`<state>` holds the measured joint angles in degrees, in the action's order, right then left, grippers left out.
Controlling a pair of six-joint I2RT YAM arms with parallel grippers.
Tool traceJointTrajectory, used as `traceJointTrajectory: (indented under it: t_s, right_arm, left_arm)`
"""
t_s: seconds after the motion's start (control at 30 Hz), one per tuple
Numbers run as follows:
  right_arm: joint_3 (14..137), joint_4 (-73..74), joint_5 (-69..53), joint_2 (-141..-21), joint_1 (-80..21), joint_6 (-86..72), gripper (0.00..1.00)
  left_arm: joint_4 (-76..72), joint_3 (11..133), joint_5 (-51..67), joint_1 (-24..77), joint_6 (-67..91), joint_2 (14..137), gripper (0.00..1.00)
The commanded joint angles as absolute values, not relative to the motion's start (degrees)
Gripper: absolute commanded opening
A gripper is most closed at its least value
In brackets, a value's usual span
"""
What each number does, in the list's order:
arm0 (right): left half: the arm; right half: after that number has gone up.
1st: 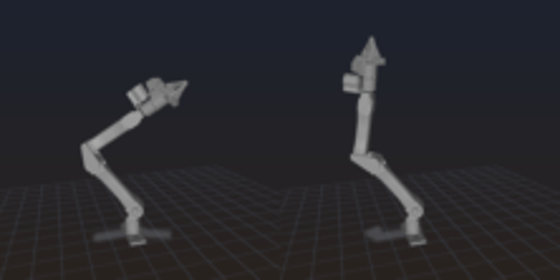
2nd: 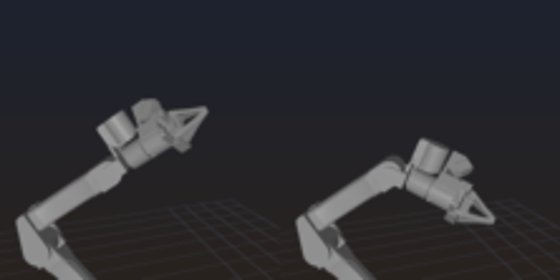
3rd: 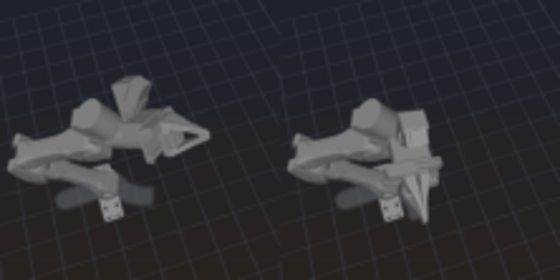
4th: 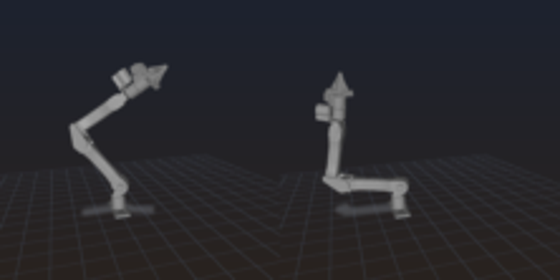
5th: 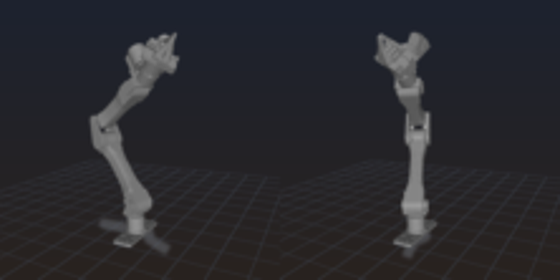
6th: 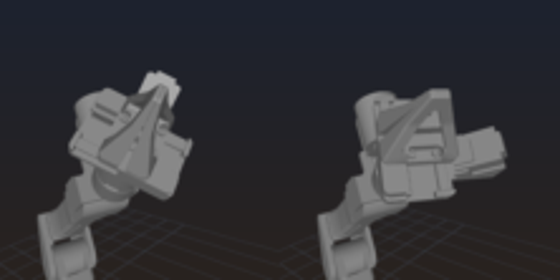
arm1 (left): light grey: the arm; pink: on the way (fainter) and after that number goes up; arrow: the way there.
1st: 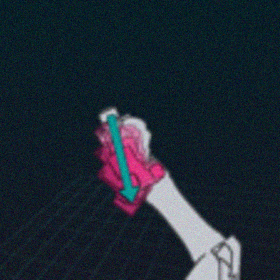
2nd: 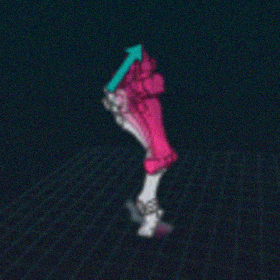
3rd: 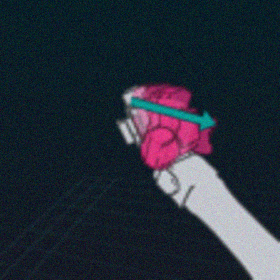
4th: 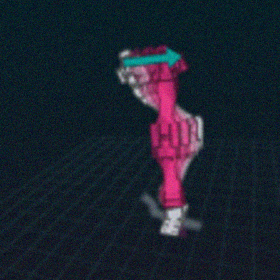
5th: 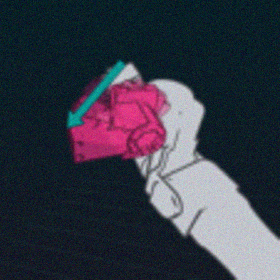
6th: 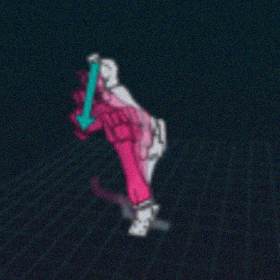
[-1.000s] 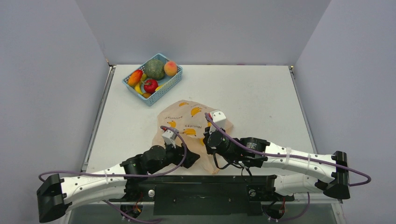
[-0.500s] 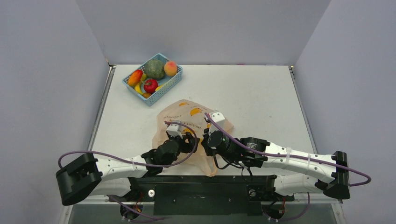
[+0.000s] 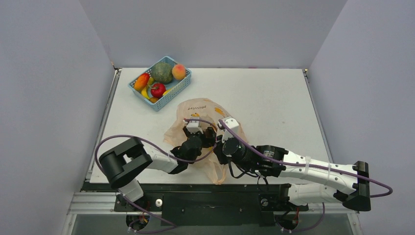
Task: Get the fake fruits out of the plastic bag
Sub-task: Take out the fake fruit from the plastic bag.
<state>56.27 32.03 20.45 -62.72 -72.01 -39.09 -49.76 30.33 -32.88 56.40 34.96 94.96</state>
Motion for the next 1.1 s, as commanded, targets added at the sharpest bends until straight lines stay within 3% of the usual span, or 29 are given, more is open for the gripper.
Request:
traceJointTrajectory:
  t_s: [0.0, 0.2, 0.27, 0.33, 0.4, 0.53, 0.67, 0.9, 1.07]
  right_arm:
    - [54.20, 29.68, 19.20, -59.78, -71.26, -37.33, 0.00]
    - [49.49, 29.54, 19.13, -55.26, -69.08, -37.47, 0.00]
    - [47.11, 29.02, 18.80, -53.14, -68.05, -37.95, 0.00]
    - [44.95, 28.77, 18.98, -51.16, -67.09, -38.87, 0.00]
    - [42.98, 28.35, 18.78, -49.45, -66.38, -39.62, 0.00]
    - [39.94, 27.98, 20.25, -46.37, -65.96, -40.40, 0.00]
    - [37.51, 27.83, 21.56, -45.32, -65.91, -40.66, 0.00]
    - [35.10, 26.29, 23.26, -44.66, -65.82, -40.65, 0.00]
    - [36.85, 26.76, 25.50, -45.17, -65.48, -39.36, 0.00]
  left_arm:
    - [-56.80, 37.30, -35.04, 55.99, 31.43, 102.79, 0.95]
    - [-58.97, 41.25, -33.51, 56.01, 31.96, 112.78, 0.90]
    - [-59.24, 40.94, -34.40, 55.79, 32.32, 114.38, 0.86]
    - [-59.17, 41.09, -34.26, 55.21, 31.17, 114.94, 0.74]
    - [-58.98, 41.25, -32.98, 54.56, 29.85, 114.32, 0.70]
    - [-54.61, 41.23, -29.88, 54.15, 27.77, 109.48, 0.54]
    - [-50.10, 39.22, -24.79, 54.10, 27.38, 101.95, 0.44]
    - [-38.22, 32.97, -19.99, 54.14, 29.22, 86.04, 0.34]
    - [-24.48, 32.20, -8.94, 53.81, 31.46, 76.51, 0.32]
